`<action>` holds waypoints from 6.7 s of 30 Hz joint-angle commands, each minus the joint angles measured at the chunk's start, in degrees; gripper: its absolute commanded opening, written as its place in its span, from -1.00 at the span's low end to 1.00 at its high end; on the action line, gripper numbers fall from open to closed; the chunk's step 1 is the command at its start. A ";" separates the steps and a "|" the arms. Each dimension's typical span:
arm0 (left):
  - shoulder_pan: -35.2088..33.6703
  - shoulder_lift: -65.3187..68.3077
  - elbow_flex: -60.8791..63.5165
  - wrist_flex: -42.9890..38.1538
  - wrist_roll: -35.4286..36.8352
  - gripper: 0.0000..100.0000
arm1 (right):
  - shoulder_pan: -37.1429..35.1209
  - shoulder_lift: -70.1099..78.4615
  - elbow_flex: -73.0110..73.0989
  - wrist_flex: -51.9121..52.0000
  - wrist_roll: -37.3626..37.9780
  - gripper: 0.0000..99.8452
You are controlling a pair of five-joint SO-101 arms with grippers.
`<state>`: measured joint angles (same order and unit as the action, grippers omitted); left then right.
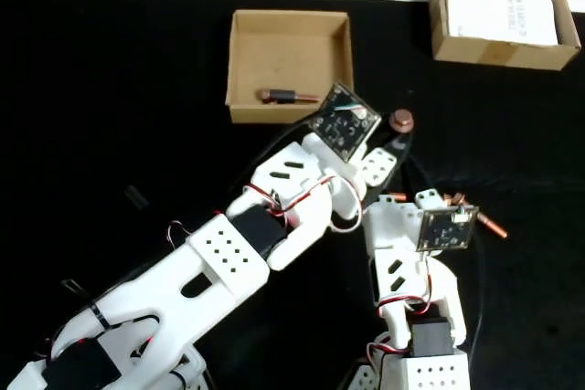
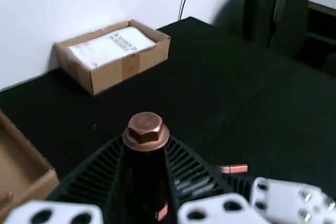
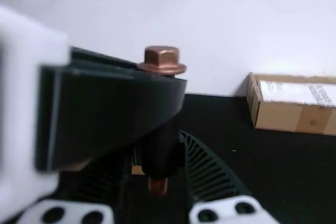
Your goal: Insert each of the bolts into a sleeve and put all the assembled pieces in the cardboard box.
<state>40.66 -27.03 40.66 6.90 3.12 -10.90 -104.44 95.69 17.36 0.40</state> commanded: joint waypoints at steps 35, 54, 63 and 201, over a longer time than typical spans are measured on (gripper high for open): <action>-46.46 -75.21 51.03 16.97 -0.35 -0.98 | -3.47 57.98 -50.86 10.59 11.96 -0.99; -46.64 -75.21 56.48 39.38 -0.62 -0.98 | -10.42 118.73 -83.21 -20.62 53.19 -0.99; -46.55 -75.21 56.48 39.30 -0.70 -0.97 | -11.82 139.38 -94.64 -31.52 56.26 -0.93; -53.14 -74.51 56.57 47.30 -0.35 -0.71 | 24.75 135.69 -103.78 61.32 30.68 -0.58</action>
<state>-12.09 -102.02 96.40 55.08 2.77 16.62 30.07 -2.77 78.20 30.64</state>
